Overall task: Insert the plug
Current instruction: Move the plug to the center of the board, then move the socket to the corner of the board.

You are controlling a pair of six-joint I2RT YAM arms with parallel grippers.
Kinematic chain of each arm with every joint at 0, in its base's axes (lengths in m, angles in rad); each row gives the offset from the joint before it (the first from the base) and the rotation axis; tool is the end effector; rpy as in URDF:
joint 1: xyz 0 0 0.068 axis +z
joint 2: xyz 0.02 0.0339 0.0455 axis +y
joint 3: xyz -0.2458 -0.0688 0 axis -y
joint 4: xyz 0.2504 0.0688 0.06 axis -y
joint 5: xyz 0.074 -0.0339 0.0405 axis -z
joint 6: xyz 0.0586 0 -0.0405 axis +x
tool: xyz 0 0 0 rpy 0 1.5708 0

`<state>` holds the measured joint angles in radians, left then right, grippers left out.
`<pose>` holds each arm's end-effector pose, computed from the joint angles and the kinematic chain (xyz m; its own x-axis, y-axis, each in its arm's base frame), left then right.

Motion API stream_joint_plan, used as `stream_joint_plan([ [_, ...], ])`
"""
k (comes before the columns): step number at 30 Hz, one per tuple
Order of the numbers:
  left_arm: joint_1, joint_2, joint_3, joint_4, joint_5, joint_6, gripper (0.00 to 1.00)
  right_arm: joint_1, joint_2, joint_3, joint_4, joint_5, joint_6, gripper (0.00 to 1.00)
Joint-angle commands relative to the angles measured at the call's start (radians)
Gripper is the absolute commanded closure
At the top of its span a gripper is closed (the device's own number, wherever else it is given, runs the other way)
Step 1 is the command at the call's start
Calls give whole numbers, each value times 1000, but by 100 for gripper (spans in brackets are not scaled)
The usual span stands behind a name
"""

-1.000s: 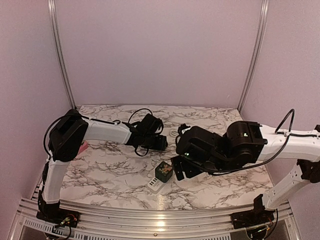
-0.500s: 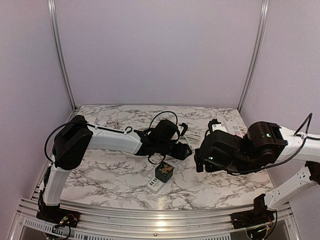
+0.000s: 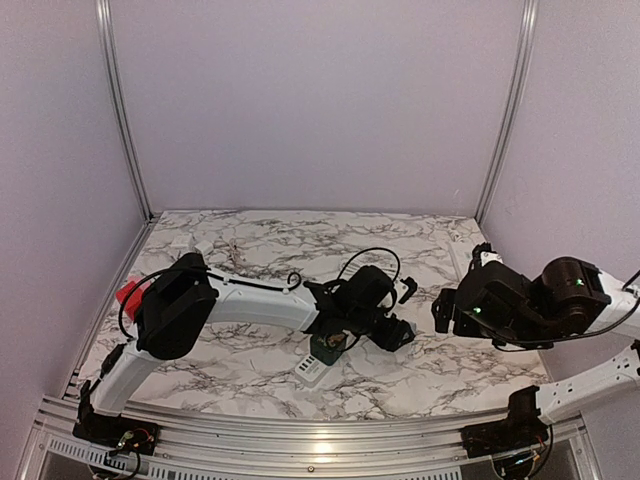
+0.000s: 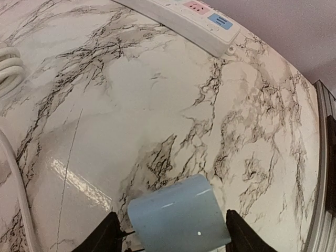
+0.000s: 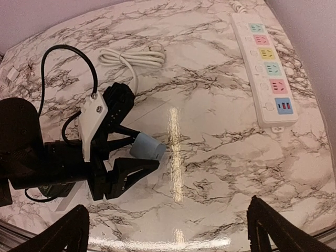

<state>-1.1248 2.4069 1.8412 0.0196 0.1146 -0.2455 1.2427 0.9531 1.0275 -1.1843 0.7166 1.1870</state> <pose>0.2351 -0.5071 0.1260 -0.4454 0.3718 -0.8145 0.8558 0.4440 -0.2653 0.0930 0.1537 0.2865 -0.6827 0.1642 -0.7120 0.0356 0.9807 0.1921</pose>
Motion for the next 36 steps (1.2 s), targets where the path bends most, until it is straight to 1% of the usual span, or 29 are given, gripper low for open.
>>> stream_joint_plan([
  [1, -2, 45, 27, -73, -28, 28, 40, -57, 23, 1, -23, 35, 52, 1],
  [4, -10, 63, 33, -78, -17, 33, 34, -81, -4, -6, -4, 55, 51, 1],
  [9, -15, 62, 40, -83, 3, 35, 13, -87, -59, -31, 23, 53, 44, 1],
  [11, -15, 48, 41, -83, 5, 34, 3, -86, -61, -40, 24, 43, 44, 2],
  [12, -15, 37, 42, -83, 9, 35, 1, -86, -60, -43, 27, 39, 44, 1],
  [17, -13, -64, 35, -84, 5, 40, 1, -86, -49, -51, 65, 15, 13, 2],
  [21, -13, -187, -1, -89, -15, 43, 1, -87, -32, -44, 80, 6, -6, 1],
  [24, -14, -316, -86, -118, -91, 32, 1, -86, -24, -34, 86, 0, -23, 1],
  [26, -14, -393, -165, -153, -170, 21, 1, -86, -26, -29, 87, -3, -33, 1],
  [28, -15, -465, -262, -184, -240, 5, 1, -86, -32, -27, 92, -2, -44, 2],
  [30, -15, -539, -402, -194, -299, -19, 1, -86, -34, -25, 102, 1, -54, 2],
  [33, -17, -653, -580, -173, -353, -69, 1, -86, -30, -27, 123, 4, -72, 1],
  [36, -26, -766, -755, -80, -370, -119, 1, -86, -7, -24, 146, 6, -93, 2],
])
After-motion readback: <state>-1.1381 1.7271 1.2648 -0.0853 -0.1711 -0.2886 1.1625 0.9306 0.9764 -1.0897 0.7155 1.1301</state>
